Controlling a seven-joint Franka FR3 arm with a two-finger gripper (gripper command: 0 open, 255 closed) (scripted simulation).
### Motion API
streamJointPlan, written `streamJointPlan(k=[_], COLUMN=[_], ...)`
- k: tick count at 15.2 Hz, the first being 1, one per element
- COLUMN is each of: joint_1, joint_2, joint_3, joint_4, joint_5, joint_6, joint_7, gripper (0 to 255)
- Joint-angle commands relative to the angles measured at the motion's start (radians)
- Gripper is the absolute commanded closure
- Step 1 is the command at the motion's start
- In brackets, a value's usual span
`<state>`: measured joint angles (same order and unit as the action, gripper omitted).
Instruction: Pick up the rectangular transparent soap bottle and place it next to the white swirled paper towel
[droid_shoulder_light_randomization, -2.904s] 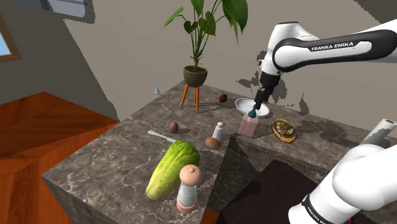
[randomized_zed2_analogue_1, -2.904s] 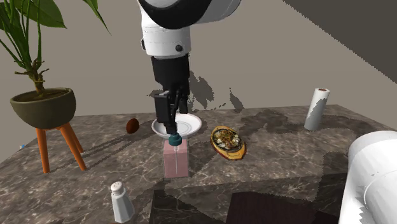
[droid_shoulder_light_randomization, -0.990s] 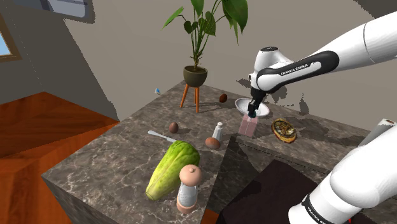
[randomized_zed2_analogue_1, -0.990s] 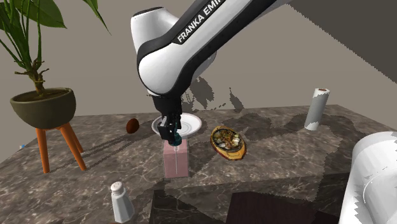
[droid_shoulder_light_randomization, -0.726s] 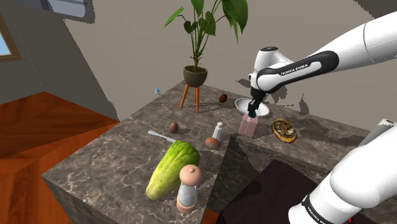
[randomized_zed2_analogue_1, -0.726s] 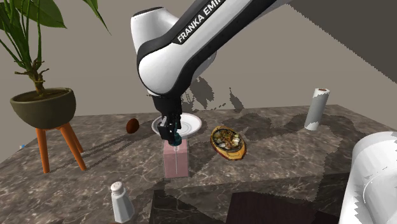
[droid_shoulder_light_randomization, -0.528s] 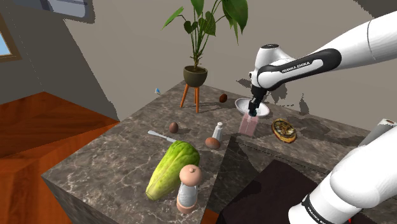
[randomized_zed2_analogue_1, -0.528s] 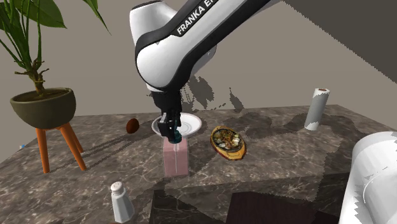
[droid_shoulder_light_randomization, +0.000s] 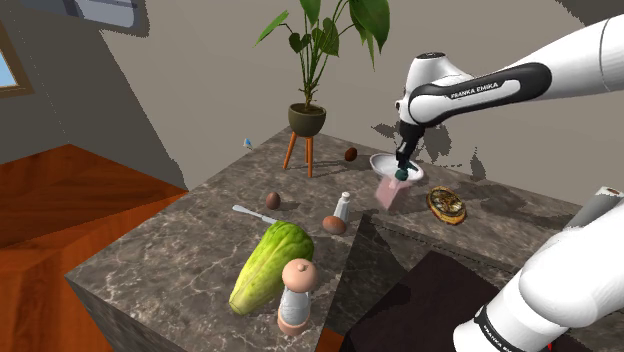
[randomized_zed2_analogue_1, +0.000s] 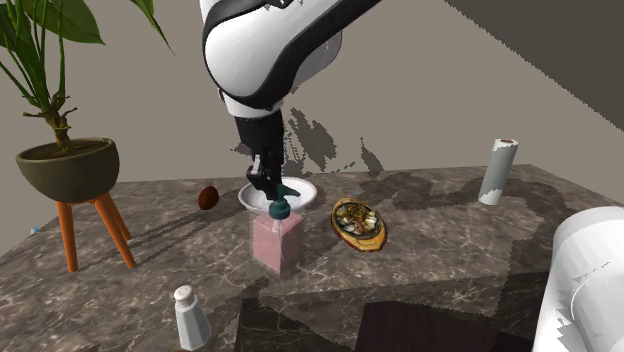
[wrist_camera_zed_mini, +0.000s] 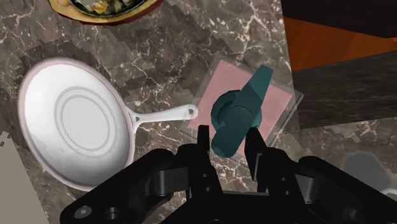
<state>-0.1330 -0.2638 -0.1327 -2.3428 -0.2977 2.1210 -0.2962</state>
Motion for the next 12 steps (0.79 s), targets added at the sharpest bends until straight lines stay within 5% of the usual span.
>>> streamJointPlan(k=[1, 12], joint_1=[0.002, 0.007], joint_2=[-0.011, -0.047], joint_3=[0.002, 0.01], joint_4=[0.017, 0.131], joint_5=[0.004, 0.021], joint_6=[-0.027, -0.175], joint_7=[-0.005, -0.036], gripper=[255, 255])
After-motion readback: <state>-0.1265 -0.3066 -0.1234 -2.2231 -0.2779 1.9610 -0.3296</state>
